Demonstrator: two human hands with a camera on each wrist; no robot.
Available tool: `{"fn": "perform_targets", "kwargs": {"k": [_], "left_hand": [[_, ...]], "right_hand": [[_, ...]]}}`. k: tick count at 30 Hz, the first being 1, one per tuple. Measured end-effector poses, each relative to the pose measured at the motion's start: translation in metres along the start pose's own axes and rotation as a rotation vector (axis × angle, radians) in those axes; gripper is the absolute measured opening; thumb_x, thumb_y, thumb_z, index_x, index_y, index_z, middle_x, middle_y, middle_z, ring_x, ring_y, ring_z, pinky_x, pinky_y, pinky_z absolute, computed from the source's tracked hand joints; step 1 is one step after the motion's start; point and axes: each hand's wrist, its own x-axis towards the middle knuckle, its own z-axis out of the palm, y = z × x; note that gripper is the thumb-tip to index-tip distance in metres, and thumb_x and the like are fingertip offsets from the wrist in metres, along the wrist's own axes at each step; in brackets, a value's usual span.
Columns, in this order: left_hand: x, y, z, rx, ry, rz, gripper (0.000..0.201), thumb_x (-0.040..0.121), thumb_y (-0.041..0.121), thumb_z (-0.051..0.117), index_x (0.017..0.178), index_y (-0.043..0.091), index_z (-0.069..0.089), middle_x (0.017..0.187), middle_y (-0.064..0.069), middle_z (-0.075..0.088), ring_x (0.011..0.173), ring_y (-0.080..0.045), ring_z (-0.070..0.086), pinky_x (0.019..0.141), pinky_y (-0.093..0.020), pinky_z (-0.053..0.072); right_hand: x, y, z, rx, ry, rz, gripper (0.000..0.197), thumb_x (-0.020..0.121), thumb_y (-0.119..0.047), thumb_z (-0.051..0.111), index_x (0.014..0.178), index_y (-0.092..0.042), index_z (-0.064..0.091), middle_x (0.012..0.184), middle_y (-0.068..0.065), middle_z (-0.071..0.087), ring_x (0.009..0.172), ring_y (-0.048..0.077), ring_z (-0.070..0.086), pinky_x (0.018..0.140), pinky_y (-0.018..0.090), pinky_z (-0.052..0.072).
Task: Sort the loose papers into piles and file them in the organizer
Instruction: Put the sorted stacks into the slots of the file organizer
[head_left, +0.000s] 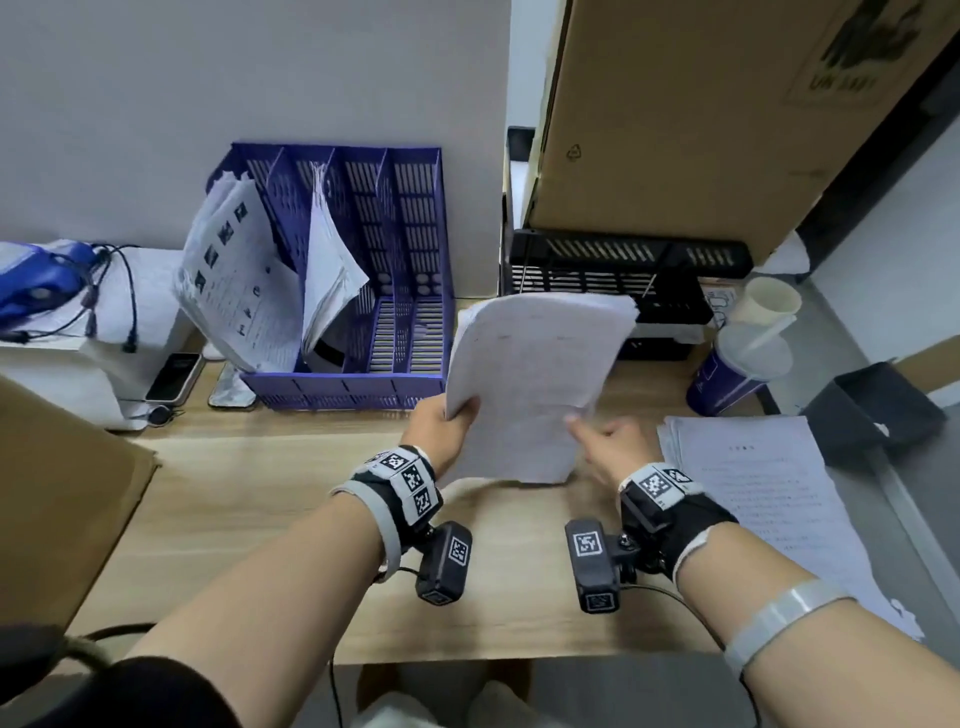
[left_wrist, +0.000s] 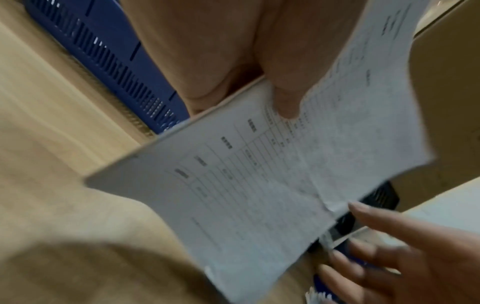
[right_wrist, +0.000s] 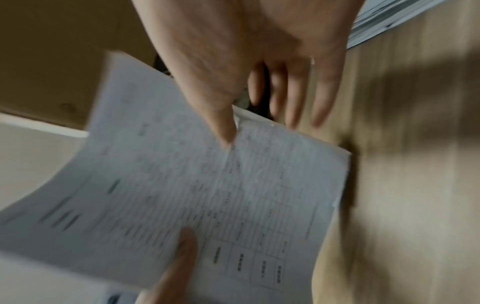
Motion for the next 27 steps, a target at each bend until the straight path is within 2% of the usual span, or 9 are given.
{"fn": "perform_targets", "kwargs": {"k": [5,9,13,16,18,20,22,24,27], "left_hand": [[-0.008,0.05,-0.021,0.064,-0.031,0.23,0.018,0.093,0.001,0.055,0.09,0.007,0.071,0.083,-0.002,0.071,0.077,-0.015,0.058,0.072,-0.023,0.052],[-0.013,0.08,-0.033,0.066,-0.074,0.339,0.043,0.091,-0.002,0.052,0.13,0.014,0.06,0.122,0.005,0.062,0.106,-0.011,0.059,0.096,-0.026,0.048],[0.003,0.059,-0.075,0.19,-0.116,0.407,0.071,0.081,0.03,0.072,0.146,0.025,0.044,0.142,0.003,0.045,0.135,-0.008,0.04,0.114,-0.029,0.034],[0.017,0.05,-0.103,0.035,-0.205,0.164,0.077,0.082,0.041,0.076,0.149,0.031,0.038,0.146,0.008,0.045,0.134,-0.008,0.044,0.112,-0.031,0.036],[0.033,0.042,-0.118,-0.097,-0.21,0.014,0.07,0.087,0.047,0.067,0.149,0.03,0.038,0.145,0.003,0.05,0.131,-0.013,0.049,0.113,-0.038,0.038],[0.048,0.033,-0.129,-0.073,-0.176,-0.036,0.064,0.093,0.043,0.06,0.15,0.025,0.037,0.146,0.0,0.051,0.132,-0.015,0.05,0.114,-0.04,0.038],[0.063,0.027,-0.139,-0.015,-0.146,-0.012,0.056,0.098,0.03,0.056,0.15,0.022,0.038,0.147,0.006,0.048,0.133,-0.012,0.047,0.111,-0.026,0.037],[0.073,0.025,-0.149,-0.001,-0.111,0.004,0.052,0.099,0.013,0.053,0.148,0.017,0.039,0.138,0.012,0.045,0.126,-0.008,0.045,0.097,-0.013,0.037],[0.087,0.016,-0.165,0.014,-0.031,0.015,0.068,0.095,0.008,0.055,0.154,0.022,0.025,0.142,0.005,0.042,0.131,-0.017,0.044,0.109,-0.027,0.037]], "right_hand": [[-0.046,-0.082,0.028,0.103,-0.457,-0.246,0.097,0.057,-0.061,0.083,0.136,-0.031,0.035,0.122,-0.002,0.06,0.11,0.018,0.063,0.079,0.042,0.061],[-0.07,-0.141,0.045,0.008,-0.35,-0.47,0.04,0.083,-0.054,0.066,0.104,-0.02,0.067,0.101,-0.003,0.068,0.092,0.013,0.064,0.071,0.018,0.05],[-0.058,-0.168,0.053,-0.13,-0.162,-0.427,0.037,0.102,-0.031,0.041,0.124,-0.007,0.059,0.123,0.012,0.061,0.116,0.028,0.058,0.075,0.017,0.036],[-0.052,-0.182,0.058,-0.132,-0.182,-0.441,0.03,0.096,-0.023,0.045,0.118,-0.007,0.059,0.128,0.016,0.062,0.114,0.036,0.06,0.1,0.038,0.047],[-0.052,-0.189,0.064,-0.137,-0.209,-0.442,0.025,0.093,-0.028,0.046,0.105,-0.009,0.058,0.12,0.021,0.065,0.102,0.04,0.065,0.09,0.045,0.055],[-0.053,-0.198,0.071,-0.196,-0.208,-0.418,0.036,0.096,-0.032,0.047,0.107,-0.001,0.061,0.109,0.021,0.067,0.098,0.039,0.067,0.076,0.032,0.056],[-0.057,-0.208,0.079,-0.202,-0.207,-0.41,0.039,0.098,-0.031,0.048,0.116,0.001,0.059,0.103,0.018,0.066,0.094,0.037,0.069,0.063,0.03,0.058],[-0.061,-0.218,0.092,-0.197,-0.223,-0.425,0.035,0.097,-0.027,0.048,0.117,0.001,0.058,0.104,0.018,0.064,0.086,0.04,0.071,0.068,0.046,0.061],[-0.057,-0.233,0.113,-0.278,-0.19,-0.445,0.037,0.096,-0.025,0.046,0.118,0.002,0.057,0.11,0.024,0.063,0.091,0.043,0.069,0.079,0.052,0.057]]}}
